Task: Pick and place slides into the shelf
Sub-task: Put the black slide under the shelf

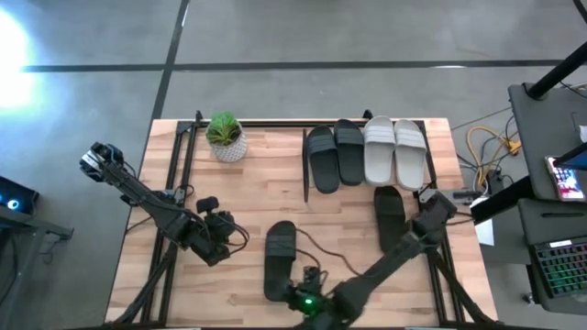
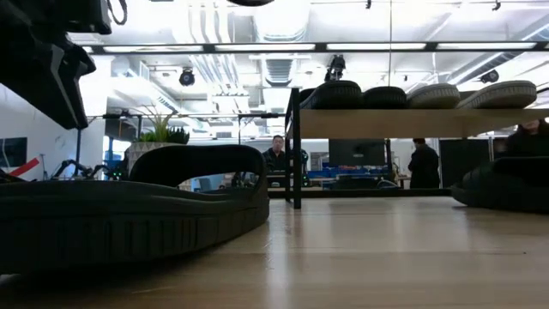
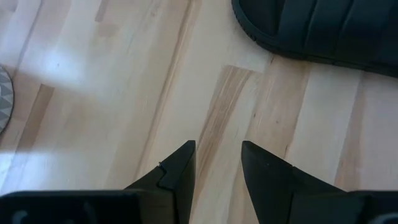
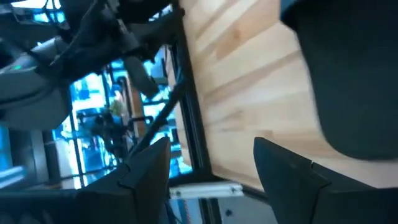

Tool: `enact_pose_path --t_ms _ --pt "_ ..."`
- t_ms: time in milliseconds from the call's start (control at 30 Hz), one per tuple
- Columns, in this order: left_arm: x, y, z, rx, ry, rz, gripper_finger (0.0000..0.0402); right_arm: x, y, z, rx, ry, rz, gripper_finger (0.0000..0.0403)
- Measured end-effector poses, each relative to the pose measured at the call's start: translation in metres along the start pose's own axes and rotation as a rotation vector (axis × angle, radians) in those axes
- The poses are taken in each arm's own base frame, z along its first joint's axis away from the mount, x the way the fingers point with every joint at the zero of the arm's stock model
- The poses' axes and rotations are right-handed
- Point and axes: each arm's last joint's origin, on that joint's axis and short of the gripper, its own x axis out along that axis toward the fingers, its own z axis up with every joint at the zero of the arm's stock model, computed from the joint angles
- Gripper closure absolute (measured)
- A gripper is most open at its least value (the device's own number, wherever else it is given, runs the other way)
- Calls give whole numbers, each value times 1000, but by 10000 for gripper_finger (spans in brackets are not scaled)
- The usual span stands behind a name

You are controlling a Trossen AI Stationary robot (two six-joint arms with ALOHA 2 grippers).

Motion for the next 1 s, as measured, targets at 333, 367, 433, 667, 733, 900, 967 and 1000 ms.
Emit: enact_pose_path --t_ms 333,367,433,667,733,900,967,1000 --pt "-14 0 -6 -7 -25 -58 286 58 -13 -10 -27 -78 -55 196" --pt "-15 0 -6 -8 -29 -65 286 64 -16 -7 -42 -96 -67 200" --pt "-17 0 -8 -20 -31 -75 286 76 -23 0 -66 -131 -91 209" --pt "-20 -4 -12 3 -27 -98 286 91 -27 9 -82 -141 -142 227" --pt "-21 -5 -13 10 -27 -101 286 89 -30 14 -131 -175 -171 228" --pt "-22 -7 -16 23 -20 -114 286 77 -18 25 -209 -194 -256 228" --pt "-23 -8 -17 26 -2 -129 286 68 -15 27 -244 -208 -281 228" --pt "-23 -8 -17 28 6 -138 286 63 -14 28 -259 -220 -285 228"
